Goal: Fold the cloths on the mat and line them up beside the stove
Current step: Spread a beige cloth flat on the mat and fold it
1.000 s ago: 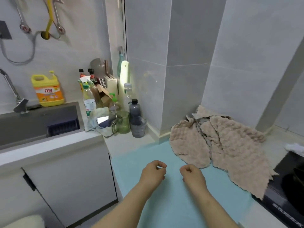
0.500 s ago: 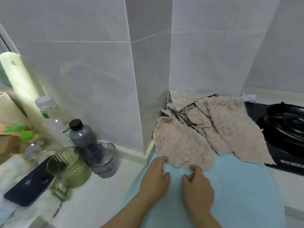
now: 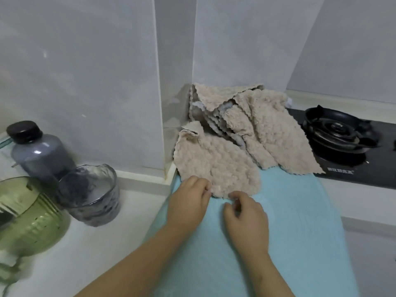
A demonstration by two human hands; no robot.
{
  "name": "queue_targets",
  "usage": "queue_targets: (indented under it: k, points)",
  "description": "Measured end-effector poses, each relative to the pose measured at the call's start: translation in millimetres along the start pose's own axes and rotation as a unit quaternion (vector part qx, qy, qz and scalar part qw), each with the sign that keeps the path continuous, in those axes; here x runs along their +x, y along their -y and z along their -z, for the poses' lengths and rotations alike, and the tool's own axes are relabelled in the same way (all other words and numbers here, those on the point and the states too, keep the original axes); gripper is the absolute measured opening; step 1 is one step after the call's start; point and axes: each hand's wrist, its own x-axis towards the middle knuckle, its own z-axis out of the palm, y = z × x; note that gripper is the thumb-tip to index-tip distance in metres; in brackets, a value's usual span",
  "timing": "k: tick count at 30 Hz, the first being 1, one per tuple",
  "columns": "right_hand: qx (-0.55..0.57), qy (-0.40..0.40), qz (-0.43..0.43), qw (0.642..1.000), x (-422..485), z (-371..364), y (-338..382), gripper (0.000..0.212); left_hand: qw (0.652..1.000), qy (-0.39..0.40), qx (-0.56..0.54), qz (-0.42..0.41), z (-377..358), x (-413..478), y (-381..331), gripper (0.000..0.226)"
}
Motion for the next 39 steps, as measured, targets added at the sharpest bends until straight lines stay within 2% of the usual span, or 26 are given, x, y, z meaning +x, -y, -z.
queue_targets:
  k: [2, 4, 9, 13, 16, 18, 20, 22, 24, 27, 29, 31, 33, 35, 37, 39]
  points:
    - [0.051, -0.017, 0.002, 0.999, -1, -1, -3, 0.013, 0.997, -0.040, -0.026, -0.057, -1, -3, 5, 0.015]
    - [0.084, -0.024, -0.001, 0.996, -4, 0, -5, 0.014, 0.995, -0.043, -0.027, -0.082, 1, -9, 7, 0.009]
    - [0.120, -0.021, 0.011, 0.992, -13, 7, -6, 0.014, 0.995, -0.040, -0.086, -0.008, 23, -23, -1, 0.003]
    - [0.059, -0.008, 0.048, 0.997, -29, 10, -4, 0.015, 0.991, -0.096, -0.088, 0.007, 40, -44, -5, 0.005]
    - [0.015, -0.015, 0.065, 0.998, -38, 9, -2, 0.014, 0.990, -0.095, -0.097, 0.027, 47, -65, -1, 0.007]
    - [0.027, -0.013, 0.055, 0.998, -44, 8, -3, 0.010, 0.991, -0.095, -0.094, 0.024, 51, -77, 1, 0.011]
    - [0.085, -0.016, 0.035, 0.996, -49, 9, -4, 0.012, 0.988, -0.094, -0.121, 0.006, 54, -84, 0, 0.014]
    - [0.173, -0.041, 0.016, 0.984, -52, 13, -5, 0.017, 0.986, -0.071, -0.151, -0.024, 55, -85, -3, 0.021]
    - [0.205, -0.061, 0.014, 0.977, -49, 14, -6, 0.030, 0.985, -0.039, -0.161, -0.041, 54, -84, -7, 0.033]
    - [0.130, -0.047, 0.028, 0.990, -43, 7, -8, 0.052, 0.990, -0.045, -0.134, -0.022, 51, -77, -6, 0.032]
    - [0.065, -0.031, 0.048, 0.996, -39, 4, -9, 0.055, 0.997, -0.067, -0.033, -0.010, 48, -72, -4, 0.023]
    - [-0.005, -0.006, 0.045, 0.999, -36, 5, -9, 0.048, 0.996, -0.078, 0.042, 0.003, 46, -66, -2, 0.021]
    - [-0.027, 0.017, 0.030, 0.999, -36, 5, -8, 0.040, 0.996, -0.058, 0.065, 0.010, 45, -60, 2, 0.031]
    - [0.001, 0.024, 0.016, 1.000, -35, 5, -8, 0.030, 0.999, -0.022, 0.045, 0.022, 43, -57, 5, 0.039]
    - [0.034, 0.036, 0.001, 0.999, -31, 12, -7, 0.015, 1.000, 0.006, -0.004, 0.028, 42, -58, 5, 0.037]
    - [0.067, 0.063, -0.018, 0.996, -22, 24, -5, 0.013, 1.000, 0.027, -0.008, 0.006, 43, -50, 3, 0.033]
